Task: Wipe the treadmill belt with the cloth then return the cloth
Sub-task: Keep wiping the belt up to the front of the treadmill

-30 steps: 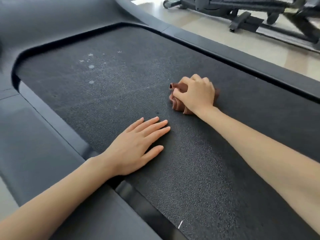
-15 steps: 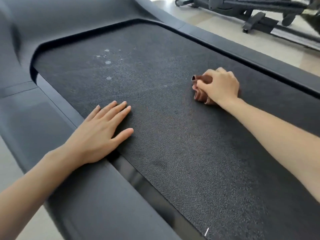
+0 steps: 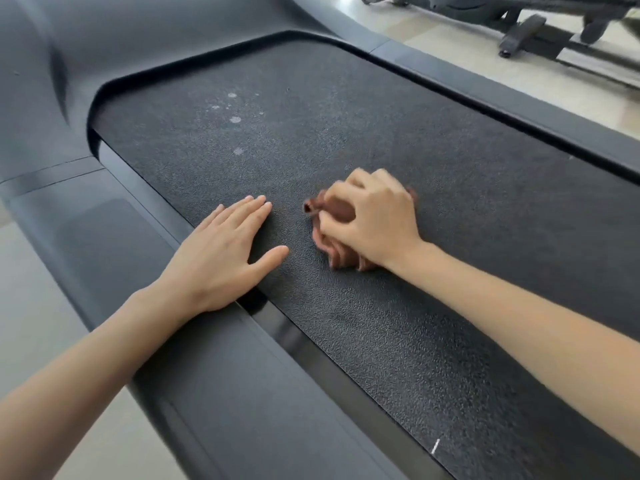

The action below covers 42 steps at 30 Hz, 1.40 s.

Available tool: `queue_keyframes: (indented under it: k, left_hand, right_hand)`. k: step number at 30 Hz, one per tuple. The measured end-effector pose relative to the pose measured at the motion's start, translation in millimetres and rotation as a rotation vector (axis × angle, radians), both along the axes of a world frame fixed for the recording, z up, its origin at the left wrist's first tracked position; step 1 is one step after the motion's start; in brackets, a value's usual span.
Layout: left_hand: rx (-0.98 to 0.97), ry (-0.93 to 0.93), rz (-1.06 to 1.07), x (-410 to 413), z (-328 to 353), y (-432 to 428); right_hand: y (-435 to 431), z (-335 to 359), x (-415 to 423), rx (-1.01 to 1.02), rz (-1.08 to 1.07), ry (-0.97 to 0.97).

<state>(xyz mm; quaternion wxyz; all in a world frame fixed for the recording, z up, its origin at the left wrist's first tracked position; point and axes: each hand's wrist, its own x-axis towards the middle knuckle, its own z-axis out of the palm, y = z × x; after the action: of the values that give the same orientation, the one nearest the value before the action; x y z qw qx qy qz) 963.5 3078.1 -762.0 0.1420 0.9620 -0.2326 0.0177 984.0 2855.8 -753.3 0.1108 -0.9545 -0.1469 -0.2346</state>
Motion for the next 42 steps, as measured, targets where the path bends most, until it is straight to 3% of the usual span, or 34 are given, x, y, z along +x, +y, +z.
queue_keyframes:
  k: [7, 11, 17, 20, 24, 30, 37, 42]
  left_hand:
    - [0.067, -0.005, 0.026, -3.6, 0.3, 10.8]
    - [0.079, -0.002, 0.04, -9.4, 1.0, 14.4]
    - [0.081, -0.005, 0.031, -6.3, -0.3, 15.3]
    - [0.076, -0.001, 0.026, -5.6, -1.2, 16.1]
    - [0.076, -0.02, 0.025, -6.2, -2.7, 16.1]
    - [0.083, -0.041, 0.029, -7.2, -2.9, 15.1]
    - [0.111, -0.036, 0.051, -10.1, -1.6, 14.9]
    - [0.141, -0.003, 0.082, -16.1, -0.6, 13.9]
  right_hand:
    - [-25.8, 4.8, -130.0, 0.046, 0.251, 0.006]
    - [-15.3, 3.8, -110.3, 0.04, 0.236, 0.008]
    - [34.2, -0.9, -39.4, 0.044, -0.063, -0.007]
    - [35.8, -0.9, -35.0, 0.025, -0.081, 0.006]
    - [-1.4, 5.1, -108.1, 0.069, 0.063, 0.057]
    - [-54.6, 9.1, -205.7, 0.021, 0.097, 0.076]
    - [-30.5, 0.1, -109.8, 0.062, 0.093, 0.0]
    - [-41.5, 1.2, 6.0, -0.011, -0.215, 0.058]
